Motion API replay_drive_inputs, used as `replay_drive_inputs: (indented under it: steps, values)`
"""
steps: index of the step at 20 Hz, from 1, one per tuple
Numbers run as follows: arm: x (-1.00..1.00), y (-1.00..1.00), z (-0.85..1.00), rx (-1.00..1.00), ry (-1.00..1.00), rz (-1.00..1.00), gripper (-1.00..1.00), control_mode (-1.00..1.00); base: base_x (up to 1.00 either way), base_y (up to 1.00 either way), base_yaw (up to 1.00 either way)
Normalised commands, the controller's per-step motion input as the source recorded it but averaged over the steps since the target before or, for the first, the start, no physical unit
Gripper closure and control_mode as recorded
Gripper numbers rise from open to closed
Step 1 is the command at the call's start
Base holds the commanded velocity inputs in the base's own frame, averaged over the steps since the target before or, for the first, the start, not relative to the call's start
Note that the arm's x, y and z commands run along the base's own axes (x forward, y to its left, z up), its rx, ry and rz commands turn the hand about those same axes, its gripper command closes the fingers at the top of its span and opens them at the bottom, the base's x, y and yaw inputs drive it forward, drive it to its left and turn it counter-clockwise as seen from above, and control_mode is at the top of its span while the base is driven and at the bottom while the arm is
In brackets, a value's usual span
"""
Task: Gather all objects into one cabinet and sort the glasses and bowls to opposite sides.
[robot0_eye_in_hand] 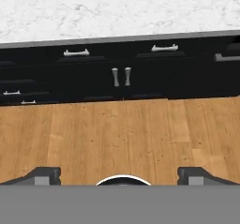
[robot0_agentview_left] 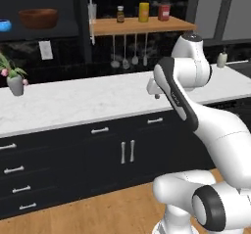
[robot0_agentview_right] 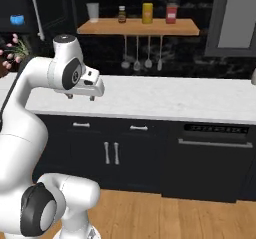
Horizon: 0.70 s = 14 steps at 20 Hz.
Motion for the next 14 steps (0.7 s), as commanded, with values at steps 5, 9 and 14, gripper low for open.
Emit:
replay_drive_inputs:
  steps: [5,9,14]
  values:
    - [0.00,0.00,0.00,0.00,0.00,0.00,-1.00,1.00,-0.07,-0.96,-0.17]
    - [0.00,0.00,0.00,0.00,0.00,0.00,-1.00,1.00,-0.08,-0.97,-0.17]
    - [0.00,0.00,0.00,0.00,0.00,0.00,-1.00,1.00,-0.07,-0.98,-0.17]
